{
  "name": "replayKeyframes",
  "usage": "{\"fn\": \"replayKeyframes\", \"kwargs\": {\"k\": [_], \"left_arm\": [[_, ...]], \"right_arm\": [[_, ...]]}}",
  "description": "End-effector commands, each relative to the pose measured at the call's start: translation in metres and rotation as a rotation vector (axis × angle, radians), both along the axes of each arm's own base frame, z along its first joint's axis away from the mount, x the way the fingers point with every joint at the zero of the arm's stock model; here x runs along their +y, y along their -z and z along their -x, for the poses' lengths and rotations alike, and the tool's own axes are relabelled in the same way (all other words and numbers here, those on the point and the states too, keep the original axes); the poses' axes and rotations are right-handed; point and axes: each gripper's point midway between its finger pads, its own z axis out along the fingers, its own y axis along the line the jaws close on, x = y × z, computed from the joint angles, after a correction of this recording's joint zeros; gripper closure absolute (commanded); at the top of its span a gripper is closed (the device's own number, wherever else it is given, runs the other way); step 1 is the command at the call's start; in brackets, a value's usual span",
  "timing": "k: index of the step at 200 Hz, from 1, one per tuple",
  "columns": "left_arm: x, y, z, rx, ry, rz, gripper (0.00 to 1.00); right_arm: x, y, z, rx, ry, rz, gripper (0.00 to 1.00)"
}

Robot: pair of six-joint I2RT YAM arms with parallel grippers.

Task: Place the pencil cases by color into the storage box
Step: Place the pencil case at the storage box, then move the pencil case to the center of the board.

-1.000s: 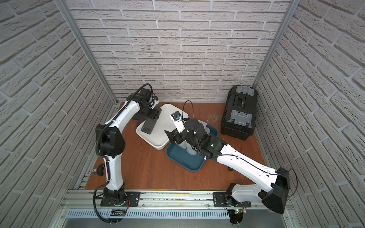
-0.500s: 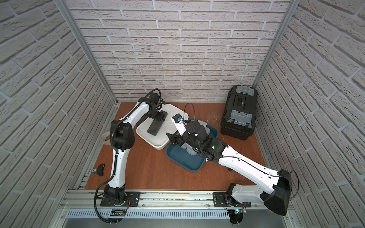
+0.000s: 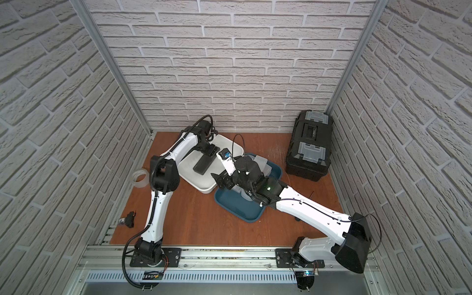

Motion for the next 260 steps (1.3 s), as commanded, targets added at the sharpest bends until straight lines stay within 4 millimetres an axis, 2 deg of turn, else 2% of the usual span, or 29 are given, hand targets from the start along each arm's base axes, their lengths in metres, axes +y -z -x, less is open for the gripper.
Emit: {"fn": "replayKeyframes", "kwargs": {"k": [1,36,54,71,101,117,135,163,197,220,260], "left_arm": [[-0.001,0.002,0.005,0.036,0.004,-0.020,0.21],[-0.001,0.003,0.006,0.053,0.010,-0.031,0.21],[-0.003,-0.009,0.004,0.028,-0.001,-0.012,0.21],[-0.010,-0.038,0.002,-0.030,-0.003,0.040,0.19],[-0.007,-0.115,0.001,-0.172,-0.019,0.133,0.14],[0.013,-0.147,0.000,-0.232,-0.076,0.155,0.03],[0.045,-0.165,0.000,-0.248,-0.167,0.176,0.02],[0.104,-0.171,-0.001,-0.259,-0.327,0.159,0.02],[0.161,-0.171,0.000,-0.317,-0.439,0.150,0.02],[0.190,-0.163,-0.005,-0.327,-0.516,0.167,0.02],[0.223,-0.138,-0.019,-0.281,-0.607,0.149,0.02]], "right_arm": [[0.005,-0.017,0.001,-0.042,-0.012,-0.052,0.04],[0.003,-0.016,0.000,-0.045,-0.009,-0.042,0.04],[0.002,-0.017,0.001,-0.048,-0.007,-0.042,0.04],[0.001,-0.019,0.002,-0.052,-0.012,-0.043,0.04],[0.002,-0.015,0.002,-0.047,-0.016,-0.037,0.04],[0.004,-0.010,0.001,-0.039,-0.017,-0.029,0.04],[0.010,-0.008,0.000,-0.027,-0.031,-0.044,0.04],[0.024,-0.006,0.001,-0.009,-0.067,-0.059,0.04],[0.035,-0.004,0.002,0.000,-0.086,-0.055,0.04],[0.041,-0.004,0.003,0.003,-0.095,-0.054,0.04],[0.052,-0.007,0.006,-0.001,-0.117,-0.057,0.05]]}}
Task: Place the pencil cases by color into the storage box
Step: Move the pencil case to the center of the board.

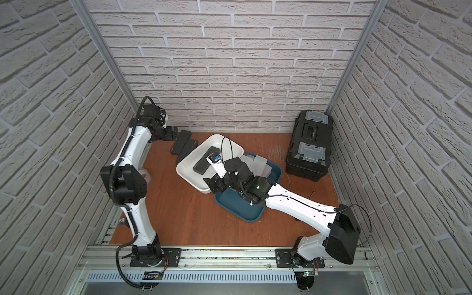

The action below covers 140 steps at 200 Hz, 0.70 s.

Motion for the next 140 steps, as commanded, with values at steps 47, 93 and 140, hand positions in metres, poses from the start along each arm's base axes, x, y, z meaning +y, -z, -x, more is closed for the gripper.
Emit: {"fn": "replayKeyframes", "kwargs": {"k": [47,93,140], "left_arm": [[0.024,0.032,-0.037,-0.025,0.027,-0.015,0.02],[0.022,0.083,-0.048,0.057,0.097,-0.022,0.02],[0.019,0.115,-0.059,0.077,0.099,0.014,0.02]], "right_arm": [[0.027,-0.019,0.009,-0.040,-0.060,-0.049,0.04],[0.048,-0.024,0.033,-0.061,-0.141,-0.005,0.05],[0.060,-0.009,0.040,-0.049,-0.172,0.034,0.05]]}}
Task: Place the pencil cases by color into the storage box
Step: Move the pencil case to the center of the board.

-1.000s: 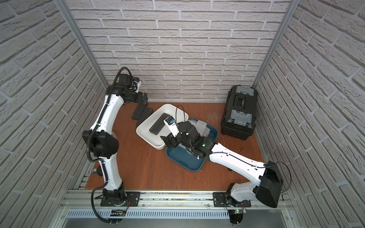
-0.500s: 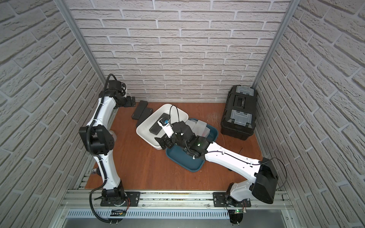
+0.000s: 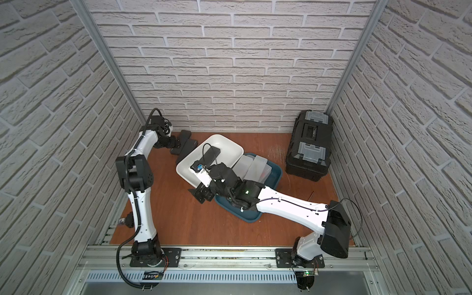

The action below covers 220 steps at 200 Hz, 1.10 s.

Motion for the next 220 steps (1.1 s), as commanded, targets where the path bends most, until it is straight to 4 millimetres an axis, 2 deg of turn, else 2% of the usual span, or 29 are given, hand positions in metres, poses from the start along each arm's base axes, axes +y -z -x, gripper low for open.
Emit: {"fn": "replayKeyframes", "kwargs": {"k": [1,44,79,101,220], "left_arm": [[0.001,-0.008,-0.017,-0.063,0.013,0.012,0.02],[-0.002,0.010,-0.023,-0.038,0.006,0.023,0.02],[0.007,0.028,-0.027,-0.016,-0.023,0.008,0.02],[0.005,0.036,-0.030,-0.007,-0.026,0.021,0.02],[-0.002,0.055,-0.041,0.022,-0.004,0.030,0.04]], "right_arm": [[0.006,0.002,-0.001,-0.017,-0.011,0.013,0.05],[0.009,0.009,-0.001,-0.022,-0.017,0.034,0.05],[0.010,0.012,-0.002,-0.025,-0.020,0.046,0.05],[0.011,0.013,-0.003,-0.027,-0.020,0.051,0.05],[0.017,0.023,-0.009,-0.035,-0.024,0.098,0.05]]}}
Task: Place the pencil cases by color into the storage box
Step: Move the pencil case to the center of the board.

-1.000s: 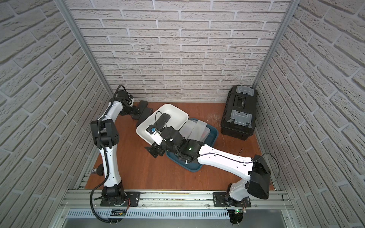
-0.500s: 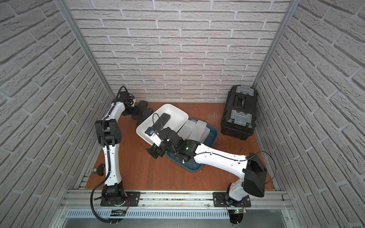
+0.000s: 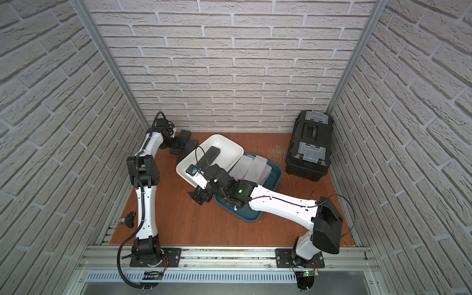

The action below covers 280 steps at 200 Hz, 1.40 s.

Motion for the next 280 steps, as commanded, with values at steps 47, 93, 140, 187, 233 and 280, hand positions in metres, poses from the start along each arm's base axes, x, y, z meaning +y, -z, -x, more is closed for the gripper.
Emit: {"fn": "replayKeyframes", "kwargs": {"k": [47,93,140,187,233,280], "left_arm": [[-0.010,0.017,0.004,0.058,0.044,-0.005,0.09],[-0.015,0.018,0.012,0.086,0.039,0.024,0.19],[-0.012,0.005,0.029,0.096,-0.011,0.040,0.26],[-0.006,-0.007,0.056,0.117,-0.040,0.045,0.27],[0.000,-0.015,0.086,0.140,-0.041,0.025,0.27],[0.001,-0.018,0.126,0.187,-0.060,0.012,0.28]], "right_arm": [[0.006,-0.006,-0.005,-0.031,0.001,-0.001,0.05],[0.004,-0.007,-0.004,-0.035,0.005,-0.007,0.05],[-0.003,-0.015,0.001,-0.042,0.010,-0.052,0.05],[-0.005,-0.013,0.007,-0.018,-0.002,-0.077,0.05],[-0.011,-0.007,0.016,-0.002,-0.006,-0.089,0.05],[-0.014,0.006,0.024,0.006,-0.011,-0.083,0.05]]}}
